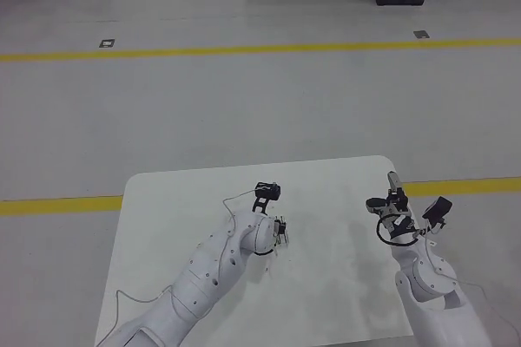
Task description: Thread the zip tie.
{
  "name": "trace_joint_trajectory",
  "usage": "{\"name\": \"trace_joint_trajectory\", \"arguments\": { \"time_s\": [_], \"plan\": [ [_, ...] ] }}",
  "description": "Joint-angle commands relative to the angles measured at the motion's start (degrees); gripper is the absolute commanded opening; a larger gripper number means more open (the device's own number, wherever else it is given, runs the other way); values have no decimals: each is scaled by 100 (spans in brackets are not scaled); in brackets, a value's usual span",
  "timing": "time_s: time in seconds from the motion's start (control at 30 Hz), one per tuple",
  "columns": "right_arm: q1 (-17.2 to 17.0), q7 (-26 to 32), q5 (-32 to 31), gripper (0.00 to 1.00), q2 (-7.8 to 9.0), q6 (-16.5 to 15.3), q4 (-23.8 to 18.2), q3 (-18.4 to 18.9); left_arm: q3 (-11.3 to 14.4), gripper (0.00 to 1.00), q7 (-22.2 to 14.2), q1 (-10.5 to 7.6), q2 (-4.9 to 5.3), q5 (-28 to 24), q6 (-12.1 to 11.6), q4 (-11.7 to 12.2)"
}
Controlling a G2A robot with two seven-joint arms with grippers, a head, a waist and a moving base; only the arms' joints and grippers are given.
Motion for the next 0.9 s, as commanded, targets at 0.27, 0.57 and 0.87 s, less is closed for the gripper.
{"name": "trace_joint_trajectory", "arguments": {
  "time_s": [0.27,0.57,0.87],
  "plan": [
    [0,0,0,100,0,0,0,0,-288,31,-307,118,-269,537,0,110],
    [0,0,0,100,0,0,0,0,-495,21,-587,279,-390,1078,0,-21],
    [0,0,0,100,0,0,0,0,-630,19,-739,356,-510,1380,0,-10]
  ]
}}
